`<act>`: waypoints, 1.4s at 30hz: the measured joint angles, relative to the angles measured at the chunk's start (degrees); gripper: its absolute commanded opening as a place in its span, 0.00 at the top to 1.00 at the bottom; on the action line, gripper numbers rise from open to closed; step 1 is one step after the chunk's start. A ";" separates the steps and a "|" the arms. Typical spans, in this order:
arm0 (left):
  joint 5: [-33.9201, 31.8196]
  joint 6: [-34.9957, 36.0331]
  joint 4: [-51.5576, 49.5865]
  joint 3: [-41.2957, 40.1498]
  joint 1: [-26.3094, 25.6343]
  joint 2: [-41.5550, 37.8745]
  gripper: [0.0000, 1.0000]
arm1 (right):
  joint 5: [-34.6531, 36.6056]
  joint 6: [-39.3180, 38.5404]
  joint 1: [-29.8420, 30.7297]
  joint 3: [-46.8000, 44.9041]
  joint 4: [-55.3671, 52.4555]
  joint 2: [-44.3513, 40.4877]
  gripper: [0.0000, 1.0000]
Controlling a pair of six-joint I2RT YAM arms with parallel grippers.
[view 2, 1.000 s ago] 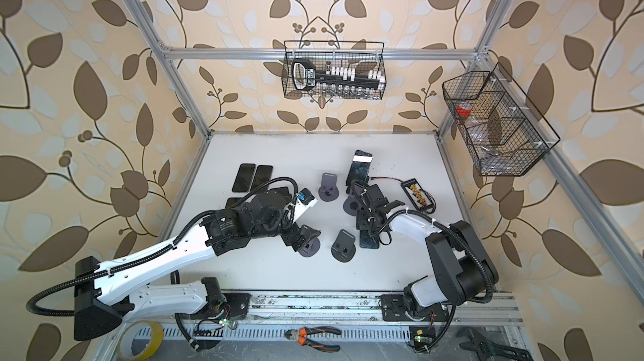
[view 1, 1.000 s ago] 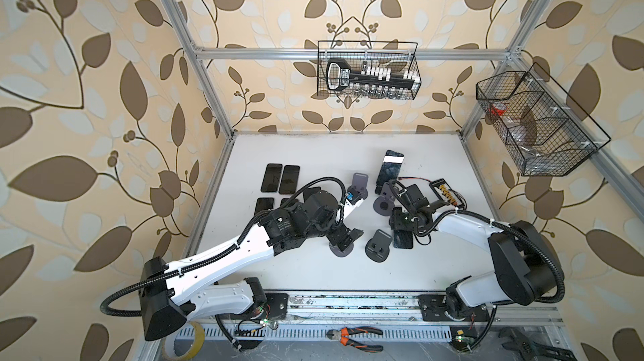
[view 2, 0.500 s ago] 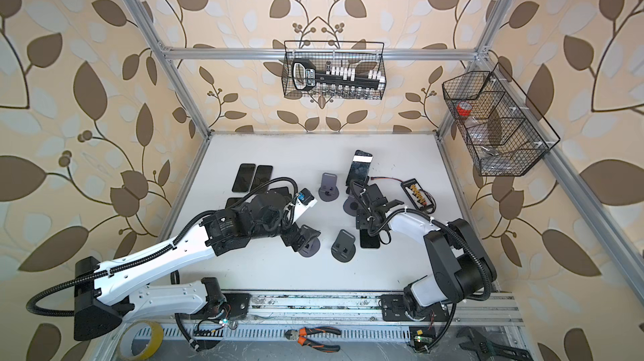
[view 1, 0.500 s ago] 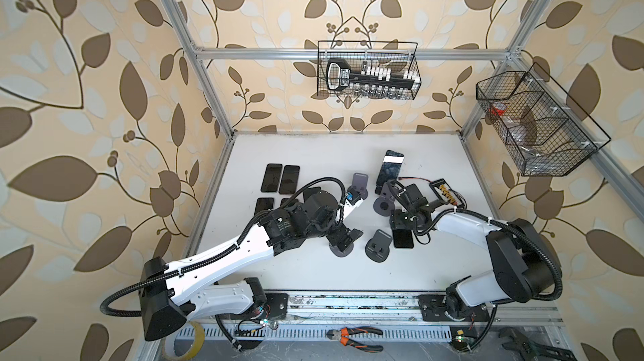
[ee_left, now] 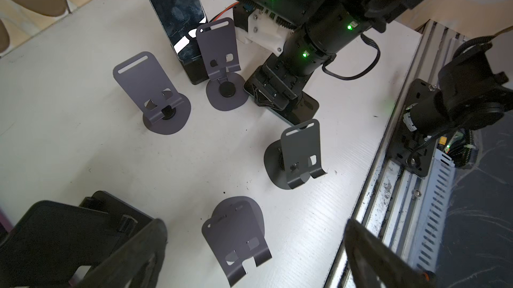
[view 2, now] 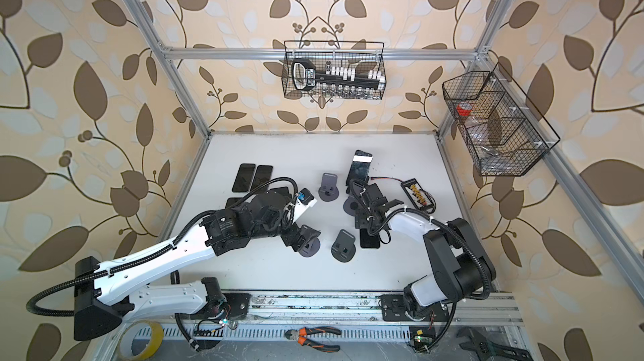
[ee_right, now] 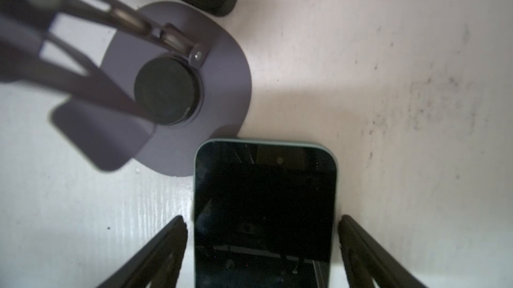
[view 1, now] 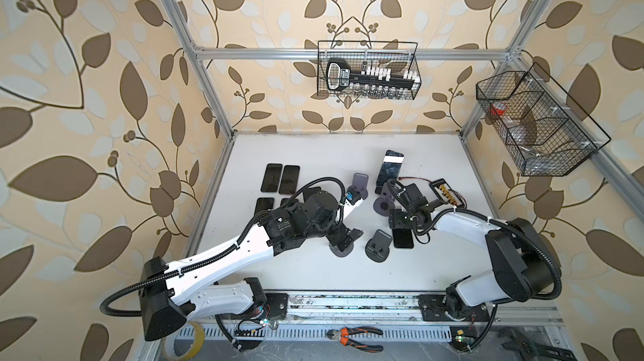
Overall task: Remove the phone from the phone stand
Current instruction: Move the phone to the middle-right of the table.
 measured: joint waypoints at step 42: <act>-1.27 -0.94 0.09 -2.64 0.00 -3.80 0.01 | -1.33 3.23 0.79 -1.68 -1.95 -2.67 0.24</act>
